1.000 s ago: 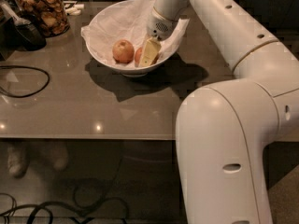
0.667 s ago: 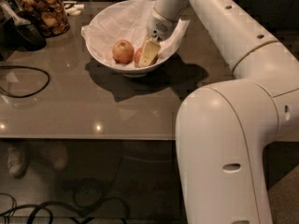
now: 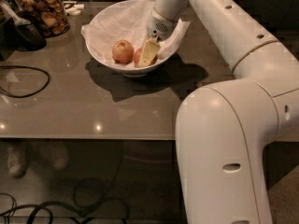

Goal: Pick apple from white bowl

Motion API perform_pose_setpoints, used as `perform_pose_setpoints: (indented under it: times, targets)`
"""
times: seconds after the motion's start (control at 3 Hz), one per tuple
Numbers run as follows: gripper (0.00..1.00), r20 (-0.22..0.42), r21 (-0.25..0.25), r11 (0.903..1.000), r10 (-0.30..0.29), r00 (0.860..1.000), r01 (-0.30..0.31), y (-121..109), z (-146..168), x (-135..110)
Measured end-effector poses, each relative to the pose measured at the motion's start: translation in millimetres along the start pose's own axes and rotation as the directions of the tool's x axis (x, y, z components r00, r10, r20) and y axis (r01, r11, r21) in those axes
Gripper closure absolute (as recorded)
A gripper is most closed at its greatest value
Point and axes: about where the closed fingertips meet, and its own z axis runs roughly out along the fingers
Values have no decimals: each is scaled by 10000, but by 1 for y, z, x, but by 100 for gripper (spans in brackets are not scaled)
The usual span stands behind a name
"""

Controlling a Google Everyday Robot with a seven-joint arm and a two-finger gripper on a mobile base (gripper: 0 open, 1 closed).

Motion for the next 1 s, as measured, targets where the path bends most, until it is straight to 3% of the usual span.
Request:
perform_pose_setpoints:
  times: [0.33, 1.0]
  targets:
    - [100, 172, 59, 9999, -85, 9998, 84, 1, -5, -6]
    - [100, 260, 493, 9988, -39, 9997, 26, 13, -50, -28]
